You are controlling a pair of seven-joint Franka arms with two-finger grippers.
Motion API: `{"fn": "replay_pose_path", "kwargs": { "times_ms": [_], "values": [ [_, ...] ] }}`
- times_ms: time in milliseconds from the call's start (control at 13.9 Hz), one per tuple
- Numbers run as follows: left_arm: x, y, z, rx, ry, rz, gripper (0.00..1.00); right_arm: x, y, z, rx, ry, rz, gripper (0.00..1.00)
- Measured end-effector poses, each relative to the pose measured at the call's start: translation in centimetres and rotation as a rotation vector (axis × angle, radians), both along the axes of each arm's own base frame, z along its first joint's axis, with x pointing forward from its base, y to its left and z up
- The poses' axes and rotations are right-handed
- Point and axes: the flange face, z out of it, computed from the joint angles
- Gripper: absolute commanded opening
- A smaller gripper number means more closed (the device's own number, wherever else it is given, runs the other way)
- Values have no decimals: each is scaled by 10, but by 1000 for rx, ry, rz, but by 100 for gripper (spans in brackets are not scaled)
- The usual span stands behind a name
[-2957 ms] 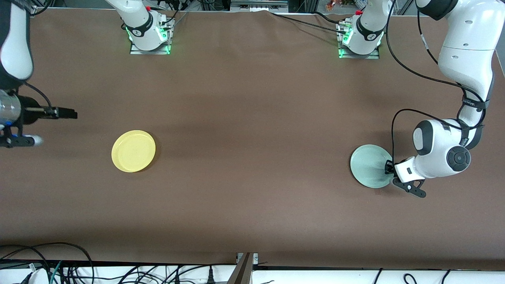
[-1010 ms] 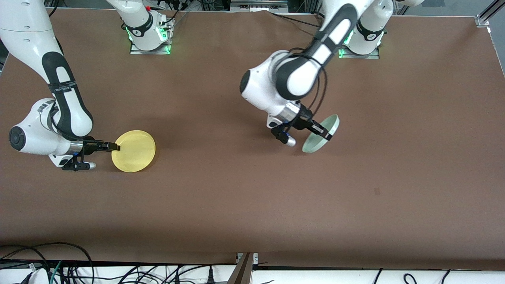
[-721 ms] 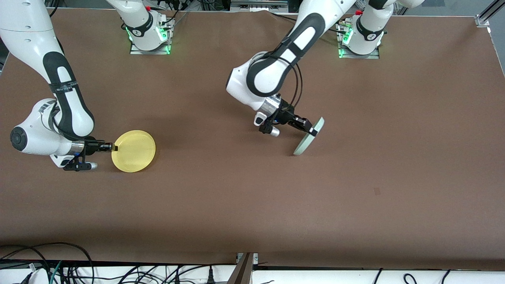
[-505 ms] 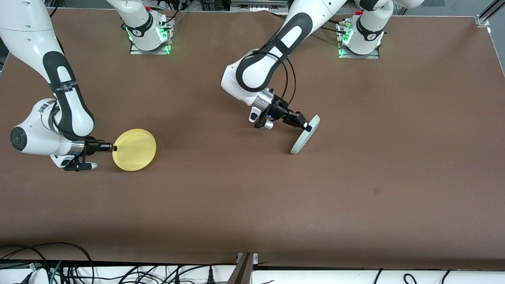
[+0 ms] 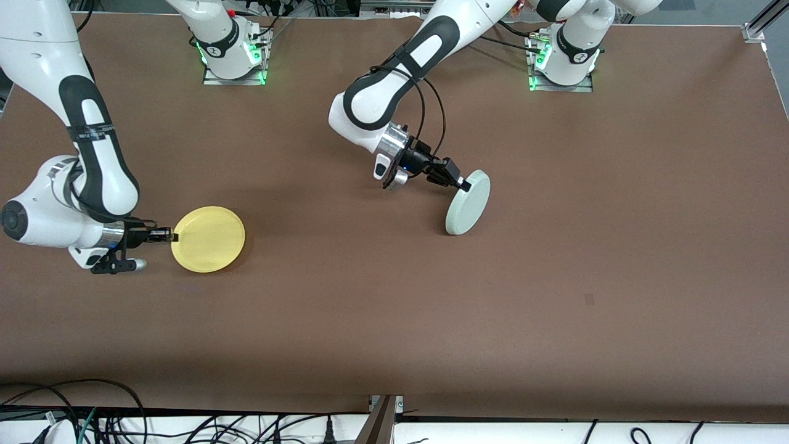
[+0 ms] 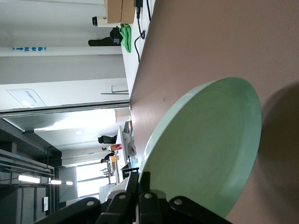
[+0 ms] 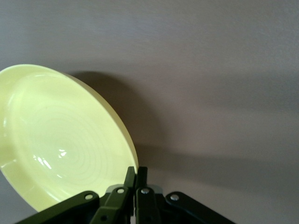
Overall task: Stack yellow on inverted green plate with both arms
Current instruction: 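Lift and flip the green plate upside down with the left gripper, then lower the inverted green plate onto the table with the left gripper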
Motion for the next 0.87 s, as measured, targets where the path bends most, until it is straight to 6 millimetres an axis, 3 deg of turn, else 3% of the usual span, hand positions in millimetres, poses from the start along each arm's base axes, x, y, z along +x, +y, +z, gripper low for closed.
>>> {"fn": "replay_pose_path", "kwargs": {
  "times_ms": [72,288,505,649,865],
  "values": [
    [0,-1,0,-3,-7,0,99,3,2,11,11,13,9,0],
    [3,-20,2,-142,2,-15,100,15,9,46,42,51,33,0],
    [19,-31,0,-382,95,81,100,25,32,76,38,84,-2,0],
    [41,-28,5,-526,136,167,100,26,50,78,32,105,-7,0],
    [82,-23,32,-777,179,310,100,25,74,74,25,128,1,0]
  ]
}}
